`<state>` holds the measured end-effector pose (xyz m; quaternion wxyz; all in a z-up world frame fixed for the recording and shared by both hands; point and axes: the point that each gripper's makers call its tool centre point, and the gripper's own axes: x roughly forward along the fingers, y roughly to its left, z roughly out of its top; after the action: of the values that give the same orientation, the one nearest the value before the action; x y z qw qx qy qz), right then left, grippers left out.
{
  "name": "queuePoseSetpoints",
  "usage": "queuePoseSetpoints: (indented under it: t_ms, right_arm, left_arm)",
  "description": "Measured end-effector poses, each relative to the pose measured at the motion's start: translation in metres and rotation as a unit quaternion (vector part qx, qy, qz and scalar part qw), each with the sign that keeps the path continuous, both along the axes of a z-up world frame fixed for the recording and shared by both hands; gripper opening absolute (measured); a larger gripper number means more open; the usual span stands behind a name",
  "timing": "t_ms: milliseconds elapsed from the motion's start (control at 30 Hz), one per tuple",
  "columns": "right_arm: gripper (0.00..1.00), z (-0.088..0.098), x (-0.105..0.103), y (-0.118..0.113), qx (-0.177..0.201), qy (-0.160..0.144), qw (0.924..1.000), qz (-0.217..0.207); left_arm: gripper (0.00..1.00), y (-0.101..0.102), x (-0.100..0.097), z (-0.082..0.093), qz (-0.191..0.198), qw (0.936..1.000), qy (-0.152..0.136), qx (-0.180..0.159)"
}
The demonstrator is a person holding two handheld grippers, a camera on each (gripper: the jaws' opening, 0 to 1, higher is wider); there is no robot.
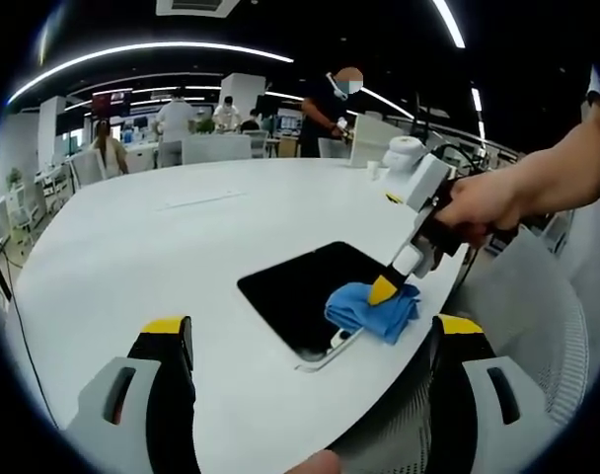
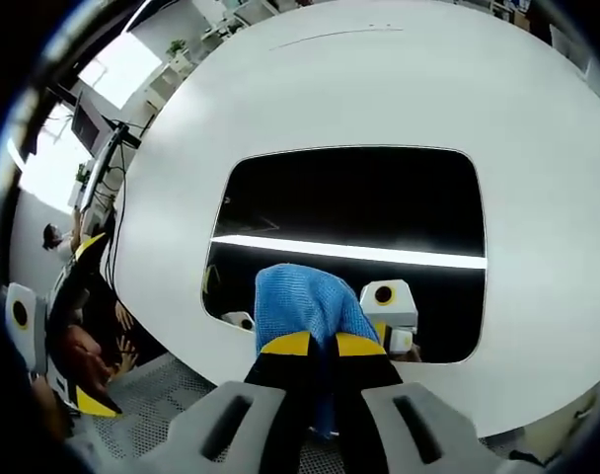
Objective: Wipe the mirror surface with the cleaning cloth until all visible marks leave the cleaned area.
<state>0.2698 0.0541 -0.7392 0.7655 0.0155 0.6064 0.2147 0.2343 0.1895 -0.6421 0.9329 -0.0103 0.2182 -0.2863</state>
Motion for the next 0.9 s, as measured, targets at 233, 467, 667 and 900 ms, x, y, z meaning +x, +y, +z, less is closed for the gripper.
queuePoseSetpoints:
  t_ms: [233, 467, 667, 900]
  right_arm:
    - [0.01, -0.001, 0.006, 0.001, -0.006, -0.004, 1.0000, 0.001]
    - [0.01, -0.001, 0.018, 0.003, -0.014, -0.007, 0.9999, 0.006]
    - [0.01, -0.001, 0.028, 0.005, -0.016, -0.008, 0.9998, 0.004]
    - [0.01, -0.002, 0.039, 0.007, -0.020, -0.013, 0.9997, 0.006]
  left_arm:
    - [0.99, -0.002, -0.002, -0.002, -0.006, 1.0000, 0.004, 0.004]
    - [0.99, -0.003, -0.002, -0.002, -0.007, 1.0000, 0.004, 0.002]
    - [0.99, -0.003, -0.003, -0.003, -0.010, 0.9999, 0.007, 0.001]
    - [0.99, -0.004, -0.004, -0.005, -0.012, 0.9999, 0.010, 0.001]
